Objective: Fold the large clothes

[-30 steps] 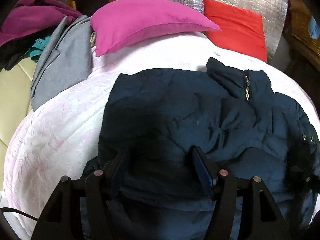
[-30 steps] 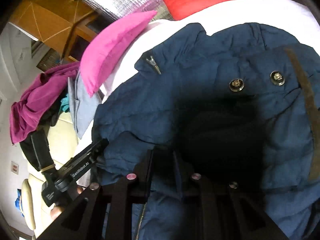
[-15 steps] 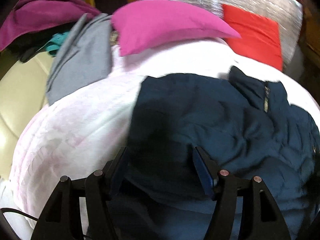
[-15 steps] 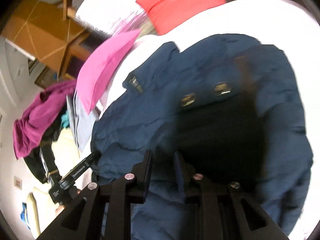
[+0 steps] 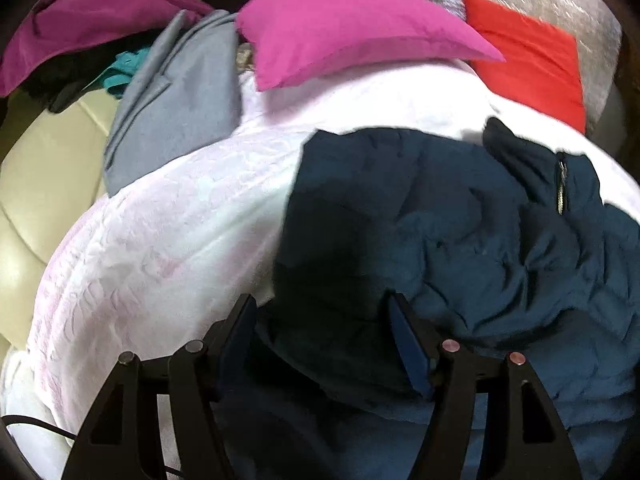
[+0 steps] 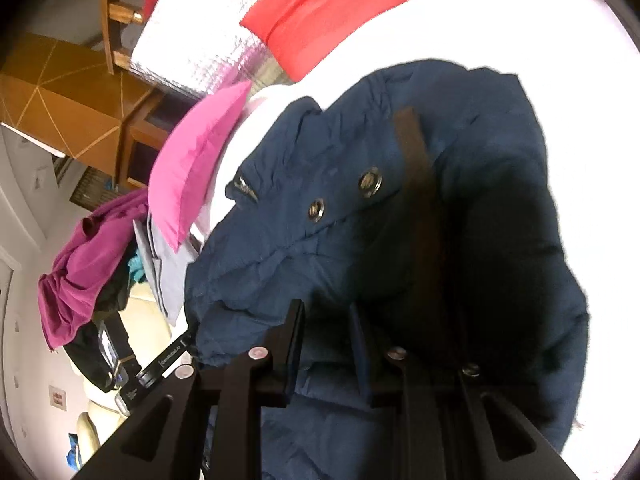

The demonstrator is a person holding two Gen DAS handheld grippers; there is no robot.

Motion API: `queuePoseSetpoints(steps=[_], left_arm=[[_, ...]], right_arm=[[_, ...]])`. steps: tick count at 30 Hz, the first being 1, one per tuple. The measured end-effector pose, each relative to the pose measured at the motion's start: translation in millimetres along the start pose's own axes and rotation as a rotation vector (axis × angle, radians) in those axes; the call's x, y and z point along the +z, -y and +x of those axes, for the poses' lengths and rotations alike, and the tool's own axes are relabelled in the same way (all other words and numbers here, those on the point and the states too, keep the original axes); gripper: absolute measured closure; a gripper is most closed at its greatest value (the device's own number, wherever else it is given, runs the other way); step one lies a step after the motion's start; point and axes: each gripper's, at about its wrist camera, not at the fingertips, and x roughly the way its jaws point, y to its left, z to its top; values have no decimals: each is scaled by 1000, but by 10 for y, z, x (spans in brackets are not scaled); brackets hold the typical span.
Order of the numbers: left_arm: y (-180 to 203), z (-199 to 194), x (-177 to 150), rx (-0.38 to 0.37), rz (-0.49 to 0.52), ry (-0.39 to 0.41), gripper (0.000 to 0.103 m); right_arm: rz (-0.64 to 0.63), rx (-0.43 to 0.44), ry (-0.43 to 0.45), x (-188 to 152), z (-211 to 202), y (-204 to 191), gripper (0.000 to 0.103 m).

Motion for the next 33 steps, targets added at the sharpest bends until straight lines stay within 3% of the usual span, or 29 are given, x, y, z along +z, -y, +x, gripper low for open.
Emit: queuePoseSetpoints(steps=[8,13,15,17,19,27,33], left_arm=[[67,94,-31,58,49,-16,33],[-54,98,-13,7,-2,-41,33],[-115,98,-13,-16,-29,-54,32],[-181,82,-31,-30,-52,-62,32],[-209,70,-48,-31,-58,-63,31],[-341,-133,-314,-13,-47,-44,31],[-543,-332,-618,6,-13,-25,31]], right_arm=[[-22,-70,-6,-7,188,81,79],[26,-39,-24,-31,59,115,76],[35,-31,-18,-82,-61,115,70],[31,-27,-1,-159,-191,90,50],[7,-56,27,-257,-377,54,40],[0,-48,67,-707,-999,98,40],[29,-41,50,-1023,-1184,227,39]])
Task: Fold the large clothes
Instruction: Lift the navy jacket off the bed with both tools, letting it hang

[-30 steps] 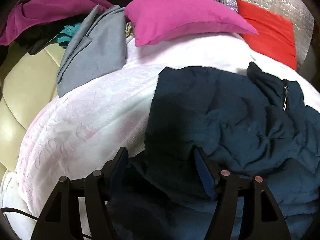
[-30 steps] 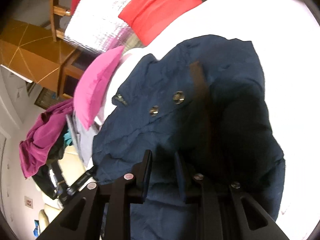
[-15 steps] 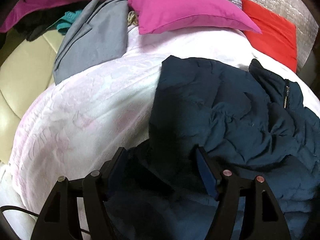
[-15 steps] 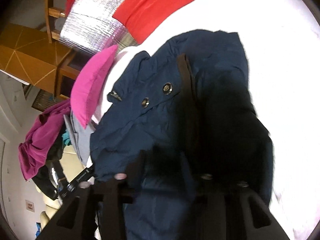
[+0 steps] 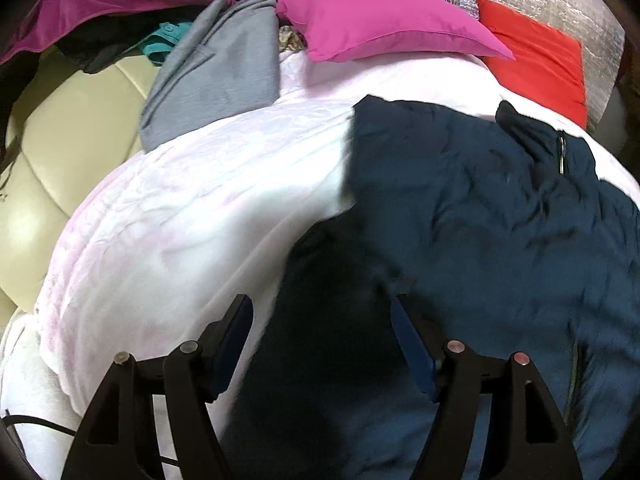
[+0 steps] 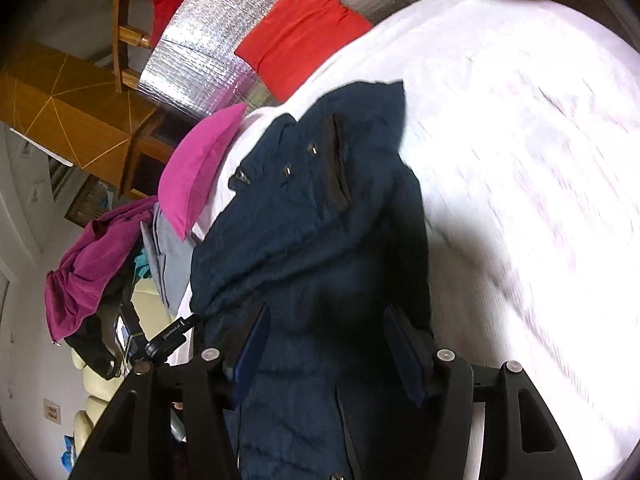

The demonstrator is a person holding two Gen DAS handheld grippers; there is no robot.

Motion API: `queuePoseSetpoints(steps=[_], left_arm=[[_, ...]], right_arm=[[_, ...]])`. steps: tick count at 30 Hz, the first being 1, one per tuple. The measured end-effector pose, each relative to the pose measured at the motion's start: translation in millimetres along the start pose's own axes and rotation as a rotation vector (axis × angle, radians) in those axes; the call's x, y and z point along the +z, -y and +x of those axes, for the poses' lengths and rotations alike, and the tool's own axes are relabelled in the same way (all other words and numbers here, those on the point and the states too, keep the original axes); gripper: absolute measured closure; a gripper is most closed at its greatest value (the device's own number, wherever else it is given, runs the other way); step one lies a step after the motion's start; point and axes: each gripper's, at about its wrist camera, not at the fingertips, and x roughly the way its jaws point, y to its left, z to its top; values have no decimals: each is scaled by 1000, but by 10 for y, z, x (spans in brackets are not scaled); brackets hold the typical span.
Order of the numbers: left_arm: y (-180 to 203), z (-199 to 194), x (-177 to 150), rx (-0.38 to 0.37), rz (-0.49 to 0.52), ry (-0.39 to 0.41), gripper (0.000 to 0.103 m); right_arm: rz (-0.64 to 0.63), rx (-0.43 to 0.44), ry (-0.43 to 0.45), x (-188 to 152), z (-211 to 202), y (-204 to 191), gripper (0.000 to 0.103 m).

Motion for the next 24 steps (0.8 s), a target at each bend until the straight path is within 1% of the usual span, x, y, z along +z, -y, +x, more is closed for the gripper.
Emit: queuePoseSetpoints(steps=[4,7,9,13,15,19,24], left_arm=[[-299,-152,-233,28,18,29,31],[-540,-271,-397,80,65,49,31],[-696,-343,-501,90,83,45,31],[-1058,-536,-716,37,62,27,31],[-1175,-619,-841,-21,73,10,31],[-1268,-693,-1089,-143,99,-48,31],[-1382,-622,-1444,-276,93,-139,31]], right_arm=[[5,18,-3,-130,-97,29,39],[17,36,5,-203,-202,65,39],[22,48,14,-248,-284,75,39],[21,56,30,-343,-415,64,39],[23,55,34,-395,-486,85,39],[33,49,38,-513,-661,228,37],[57,45,9,-716,-795,447,36]])
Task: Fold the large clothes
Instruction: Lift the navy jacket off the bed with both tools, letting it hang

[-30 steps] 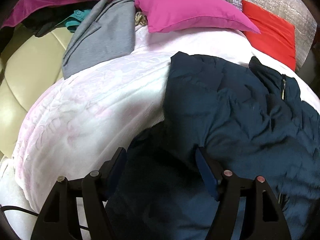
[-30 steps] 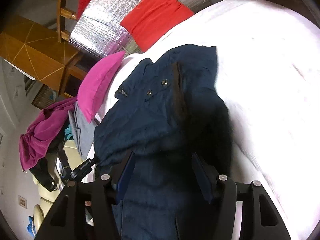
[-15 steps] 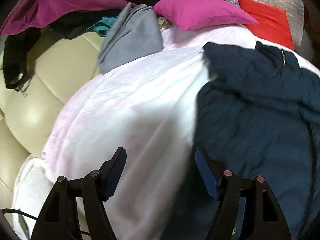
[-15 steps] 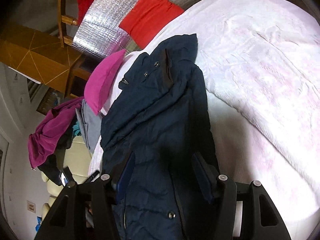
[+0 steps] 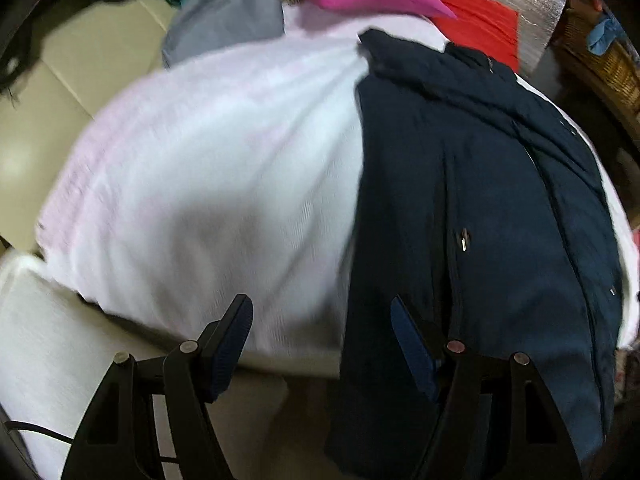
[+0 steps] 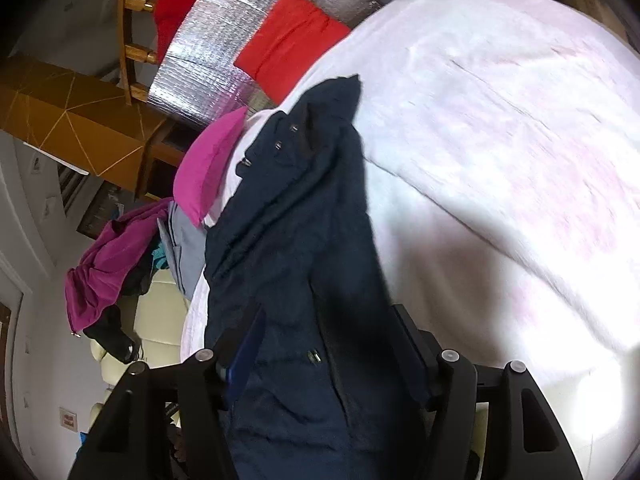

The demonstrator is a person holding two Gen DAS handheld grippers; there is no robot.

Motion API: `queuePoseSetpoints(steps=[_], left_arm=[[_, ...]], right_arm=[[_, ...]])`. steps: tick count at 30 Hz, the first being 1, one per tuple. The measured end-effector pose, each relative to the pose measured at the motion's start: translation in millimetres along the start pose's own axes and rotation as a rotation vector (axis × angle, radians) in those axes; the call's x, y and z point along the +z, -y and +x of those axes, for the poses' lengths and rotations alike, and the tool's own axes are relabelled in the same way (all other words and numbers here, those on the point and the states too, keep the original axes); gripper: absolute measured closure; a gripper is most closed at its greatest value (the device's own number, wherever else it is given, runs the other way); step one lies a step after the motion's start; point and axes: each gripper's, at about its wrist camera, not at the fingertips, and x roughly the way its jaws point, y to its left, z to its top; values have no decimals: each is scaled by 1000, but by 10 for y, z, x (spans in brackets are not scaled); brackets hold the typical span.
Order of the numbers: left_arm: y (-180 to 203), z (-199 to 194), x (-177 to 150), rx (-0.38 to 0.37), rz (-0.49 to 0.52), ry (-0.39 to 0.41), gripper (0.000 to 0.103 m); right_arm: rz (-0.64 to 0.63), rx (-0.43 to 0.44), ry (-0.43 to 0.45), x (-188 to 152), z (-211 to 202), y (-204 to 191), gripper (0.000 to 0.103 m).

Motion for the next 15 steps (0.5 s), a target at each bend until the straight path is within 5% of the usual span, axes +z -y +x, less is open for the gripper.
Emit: queuePoseSetpoints(steps=[8,15], left_arm=[[-273,130,-244,-298,-110,-106,31],[-275,122,-277,-427,-85,-109,31]], right_arm=[[53,31,-71,-342,-34,332,32],[99,58,-125,-506,96,526,29]])
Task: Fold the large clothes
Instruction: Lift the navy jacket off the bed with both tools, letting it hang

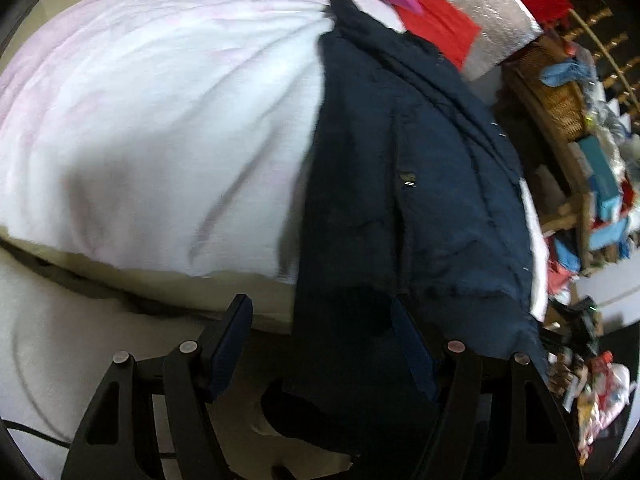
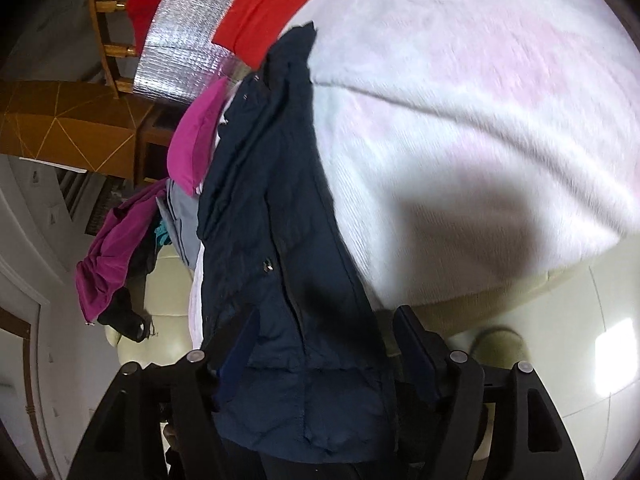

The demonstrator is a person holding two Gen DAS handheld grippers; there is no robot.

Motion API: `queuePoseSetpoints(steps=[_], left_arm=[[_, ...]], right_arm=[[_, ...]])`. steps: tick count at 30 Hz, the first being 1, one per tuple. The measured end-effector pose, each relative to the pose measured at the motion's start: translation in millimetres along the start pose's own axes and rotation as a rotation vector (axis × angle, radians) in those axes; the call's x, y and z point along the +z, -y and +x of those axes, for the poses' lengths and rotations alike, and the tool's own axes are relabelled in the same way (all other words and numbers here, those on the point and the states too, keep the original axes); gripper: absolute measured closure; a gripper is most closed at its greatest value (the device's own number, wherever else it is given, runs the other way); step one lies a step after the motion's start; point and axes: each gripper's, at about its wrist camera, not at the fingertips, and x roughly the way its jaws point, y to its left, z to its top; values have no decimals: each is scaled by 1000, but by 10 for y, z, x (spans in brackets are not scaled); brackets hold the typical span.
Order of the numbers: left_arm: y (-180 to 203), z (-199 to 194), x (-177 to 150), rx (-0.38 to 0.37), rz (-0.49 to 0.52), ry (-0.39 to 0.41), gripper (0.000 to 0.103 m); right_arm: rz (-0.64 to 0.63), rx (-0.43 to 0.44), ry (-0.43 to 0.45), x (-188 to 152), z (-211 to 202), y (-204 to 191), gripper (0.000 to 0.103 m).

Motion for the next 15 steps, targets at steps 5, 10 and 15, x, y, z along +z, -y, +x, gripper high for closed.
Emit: queuePoseSetpoints(steps=[5,10,15], left_arm=[[95,58,92,-75,16,-4,31],[112,150,101,-113,24,-39,31],[147,137,94,-150,30,-24,53]], right_arm=[[30,-17,-67,-71,263,181,29],[45,25,-136,-177,427,229,30],[-79,55,-137,-218,372,-106,58]])
